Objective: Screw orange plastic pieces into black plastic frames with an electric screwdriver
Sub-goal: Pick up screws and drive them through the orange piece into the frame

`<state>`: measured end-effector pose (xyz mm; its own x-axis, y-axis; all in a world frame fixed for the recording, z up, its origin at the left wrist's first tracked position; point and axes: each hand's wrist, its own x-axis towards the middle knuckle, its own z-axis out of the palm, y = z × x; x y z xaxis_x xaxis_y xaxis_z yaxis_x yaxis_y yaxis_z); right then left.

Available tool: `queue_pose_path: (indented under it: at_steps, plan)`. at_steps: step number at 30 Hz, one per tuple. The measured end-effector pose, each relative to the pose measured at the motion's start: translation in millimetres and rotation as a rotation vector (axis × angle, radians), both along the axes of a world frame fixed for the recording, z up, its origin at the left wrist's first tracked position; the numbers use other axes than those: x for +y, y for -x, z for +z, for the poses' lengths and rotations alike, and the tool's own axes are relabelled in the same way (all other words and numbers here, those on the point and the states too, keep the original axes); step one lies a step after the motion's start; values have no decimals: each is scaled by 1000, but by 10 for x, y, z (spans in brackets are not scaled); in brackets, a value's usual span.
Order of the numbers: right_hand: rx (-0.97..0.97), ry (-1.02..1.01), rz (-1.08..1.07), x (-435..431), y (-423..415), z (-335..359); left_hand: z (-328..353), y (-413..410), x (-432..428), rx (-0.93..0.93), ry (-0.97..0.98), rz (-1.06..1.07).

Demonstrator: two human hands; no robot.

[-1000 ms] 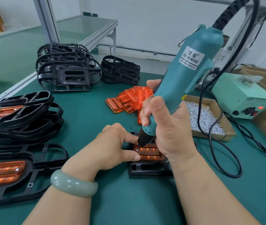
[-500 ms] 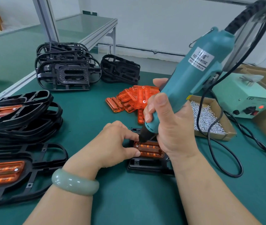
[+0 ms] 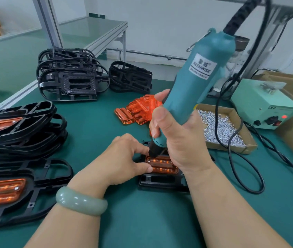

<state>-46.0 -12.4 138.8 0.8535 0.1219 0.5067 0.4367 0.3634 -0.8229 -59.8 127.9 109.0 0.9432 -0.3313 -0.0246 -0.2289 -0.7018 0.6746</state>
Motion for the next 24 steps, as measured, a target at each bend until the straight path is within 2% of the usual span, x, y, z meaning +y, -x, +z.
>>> queue_pose_path:
  at_steps: [10,17,24]
  plan:
    - [20,12,-99,26,23,-32,49,19,-41,13,-19,35]
    - [-42,50,-100,2,32,-36,48,4,-51,11,-51,21]
    - [-22,-230,-97,-156,-3,58,-57,-31,-25,47,-90,66]
